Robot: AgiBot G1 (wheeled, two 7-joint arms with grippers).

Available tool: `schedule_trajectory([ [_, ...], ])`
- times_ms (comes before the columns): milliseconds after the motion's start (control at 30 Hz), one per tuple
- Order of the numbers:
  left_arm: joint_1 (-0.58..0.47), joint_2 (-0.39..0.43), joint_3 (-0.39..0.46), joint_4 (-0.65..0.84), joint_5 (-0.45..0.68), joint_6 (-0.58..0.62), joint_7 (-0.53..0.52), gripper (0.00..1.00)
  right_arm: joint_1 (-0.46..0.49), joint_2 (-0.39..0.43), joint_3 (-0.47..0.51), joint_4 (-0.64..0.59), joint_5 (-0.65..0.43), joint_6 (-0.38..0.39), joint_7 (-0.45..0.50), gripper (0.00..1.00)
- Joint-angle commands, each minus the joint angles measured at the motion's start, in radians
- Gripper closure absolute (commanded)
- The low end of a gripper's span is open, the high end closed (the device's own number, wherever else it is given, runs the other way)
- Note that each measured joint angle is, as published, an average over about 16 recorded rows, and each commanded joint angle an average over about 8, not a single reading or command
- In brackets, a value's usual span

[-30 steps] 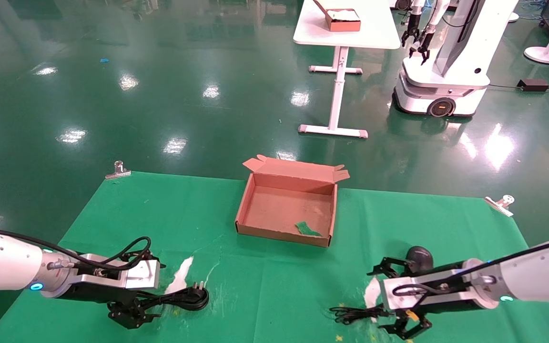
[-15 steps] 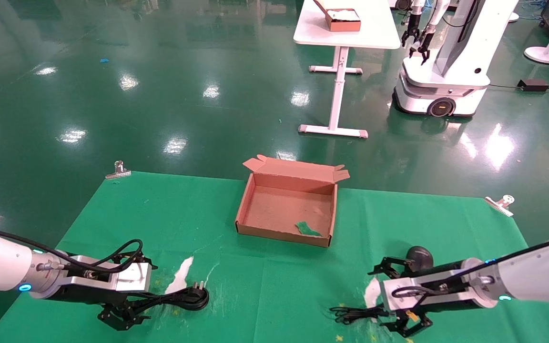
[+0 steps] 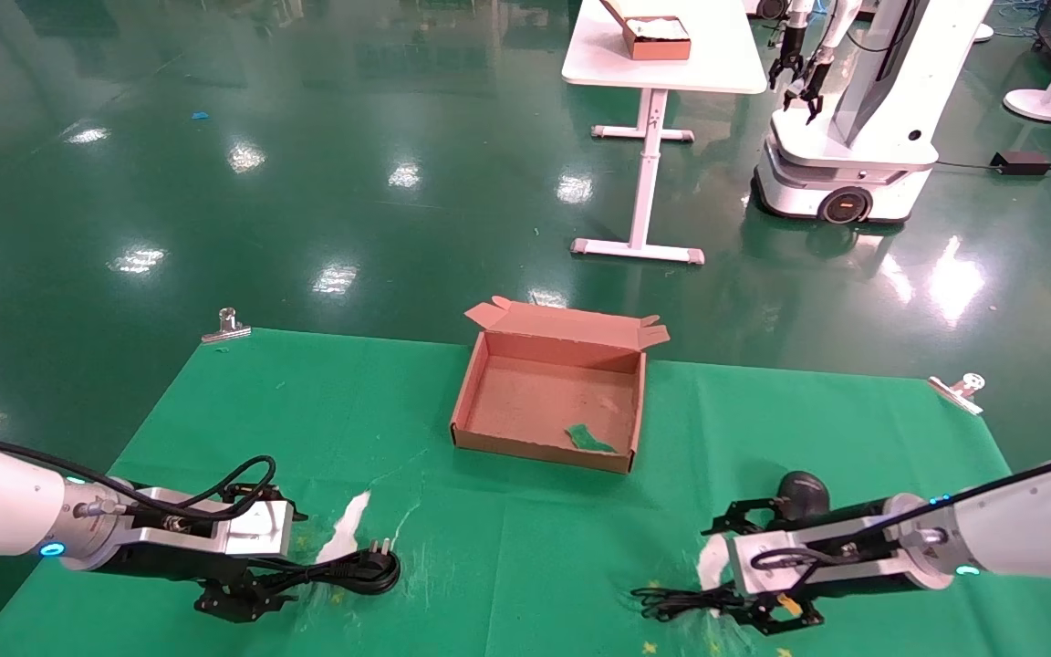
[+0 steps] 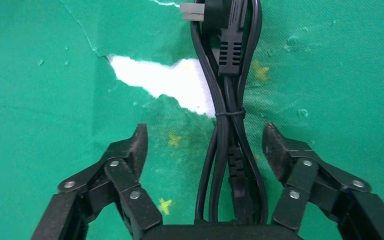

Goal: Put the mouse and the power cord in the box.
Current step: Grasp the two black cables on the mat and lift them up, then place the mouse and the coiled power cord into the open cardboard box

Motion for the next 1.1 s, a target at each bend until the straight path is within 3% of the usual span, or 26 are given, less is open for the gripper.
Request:
schedule_trajectory([
  [33, 0.001, 0.0, 0.0, -0.001, -0.001, -0.001, -0.001, 1.0, -0.001, 0.001, 0.0, 0.002, 0.0, -0.001, 0.001, 1.0],
  [833, 0.003, 0.0, -0.002, -0.006, -0.003, -0.004, -0.004, 1.0, -0.002, 0.004, 0.002, 0.007, 0.003, -0.003, 0.003, 1.0],
  [1100, -0.008, -0.015, -0.013, 0.008, -0.019, 0.004, -0.027, 1.0, 0.021, 0.033, 0.022, 0.005, 0.033, -0.042, 0.024, 1.0],
])
